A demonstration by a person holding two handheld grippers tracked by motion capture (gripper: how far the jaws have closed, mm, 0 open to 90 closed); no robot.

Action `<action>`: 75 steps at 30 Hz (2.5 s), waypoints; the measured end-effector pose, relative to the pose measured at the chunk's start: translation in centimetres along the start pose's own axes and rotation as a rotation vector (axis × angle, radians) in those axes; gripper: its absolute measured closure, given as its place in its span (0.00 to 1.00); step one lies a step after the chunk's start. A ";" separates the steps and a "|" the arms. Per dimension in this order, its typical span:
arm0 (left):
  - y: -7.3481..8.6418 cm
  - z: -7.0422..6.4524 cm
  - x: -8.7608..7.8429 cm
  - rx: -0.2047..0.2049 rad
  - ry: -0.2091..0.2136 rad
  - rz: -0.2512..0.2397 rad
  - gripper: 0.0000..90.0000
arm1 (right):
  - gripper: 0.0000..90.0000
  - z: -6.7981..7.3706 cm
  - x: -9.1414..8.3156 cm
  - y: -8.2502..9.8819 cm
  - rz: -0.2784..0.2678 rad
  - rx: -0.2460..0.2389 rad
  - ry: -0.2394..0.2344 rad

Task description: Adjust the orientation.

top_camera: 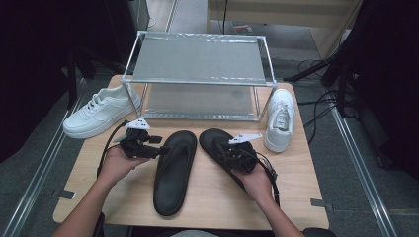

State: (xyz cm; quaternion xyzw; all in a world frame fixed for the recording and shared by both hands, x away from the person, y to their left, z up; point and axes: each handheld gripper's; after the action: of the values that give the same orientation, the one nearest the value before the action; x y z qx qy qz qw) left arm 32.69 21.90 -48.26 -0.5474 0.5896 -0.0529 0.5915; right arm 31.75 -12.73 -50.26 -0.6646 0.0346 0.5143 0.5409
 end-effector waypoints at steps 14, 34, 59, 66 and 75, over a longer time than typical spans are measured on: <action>0.7 0.0 -0.8 0.004 0.029 0.002 0.90 | 0.73 0.3 0.6 -0.7 -0.031 -0.019 -0.055; 3.2 1.0 -0.2 -0.053 0.005 0.091 1.00 | 0.98 -1.6 -1.0 -1.0 -0.021 -0.075 -0.089; 2.9 -1.1 2.4 -0.019 0.061 0.138 1.00 | 0.97 -1.5 -0.5 -1.1 -0.022 -0.064 -0.106; 2.5 -2.3 3.5 0.004 0.091 0.144 1.00 | 0.97 -1.7 -0.5 -1.1 -0.023 -0.054 -0.106; 2.1 -3.0 4.4 -0.009 0.132 0.131 0.99 | 0.95 -1.9 -0.4 -1.1 -0.028 -0.039 -0.106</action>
State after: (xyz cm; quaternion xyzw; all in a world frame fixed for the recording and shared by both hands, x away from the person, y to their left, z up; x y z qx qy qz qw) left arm 30.47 17.85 -51.66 -0.5056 0.6622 -0.0471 0.5511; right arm 33.43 -13.97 -49.42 -0.6472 -0.0133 0.5419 0.5360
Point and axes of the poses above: each handheld gripper's, and its own axes: x roughly forward along the jaws, y roughly out of its underside, z roughly to its left, and after that the axes turned 6 degrees about y, right-handed
